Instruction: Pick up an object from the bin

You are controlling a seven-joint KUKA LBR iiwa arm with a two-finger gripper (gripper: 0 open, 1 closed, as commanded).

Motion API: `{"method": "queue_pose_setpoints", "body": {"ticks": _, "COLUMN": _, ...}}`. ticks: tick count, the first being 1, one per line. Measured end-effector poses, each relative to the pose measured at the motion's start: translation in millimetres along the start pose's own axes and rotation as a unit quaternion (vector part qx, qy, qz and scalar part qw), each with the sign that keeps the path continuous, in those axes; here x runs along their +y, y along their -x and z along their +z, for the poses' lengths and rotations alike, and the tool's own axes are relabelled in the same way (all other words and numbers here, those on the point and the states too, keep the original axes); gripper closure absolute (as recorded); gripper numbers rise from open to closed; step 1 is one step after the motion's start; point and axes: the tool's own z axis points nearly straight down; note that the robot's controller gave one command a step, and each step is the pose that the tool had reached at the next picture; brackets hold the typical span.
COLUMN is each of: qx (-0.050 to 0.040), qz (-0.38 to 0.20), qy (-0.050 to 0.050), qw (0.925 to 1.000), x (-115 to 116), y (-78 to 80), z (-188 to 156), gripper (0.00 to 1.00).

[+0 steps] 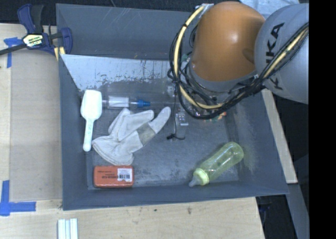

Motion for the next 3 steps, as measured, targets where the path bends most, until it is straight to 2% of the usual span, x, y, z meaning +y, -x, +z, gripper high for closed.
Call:
{"method": "queue_pose_setpoints", "body": {"ticks": 1, "qx": -0.0043, "qz": 0.001, "qy": 0.000, "qw": 1.0000, "x": -1, "y": 1.5, "z": -5, "gripper": 0.00}}
{"method": "queue_pose_setpoints", "body": {"ticks": 2, "qx": -0.0059, "qz": -0.059, "qy": 0.000, "qw": 0.9983, "x": 2, "y": 18.3, "z": 43, "gripper": 0.00}}
{"method": "queue_pose_setpoints", "body": {"ticks": 3, "qx": -0.0050, "qz": -0.218, "qy": -0.001, "qw": 0.9760, "x": 10, "y": 45.9, "z": 75, "gripper": 0.00}}
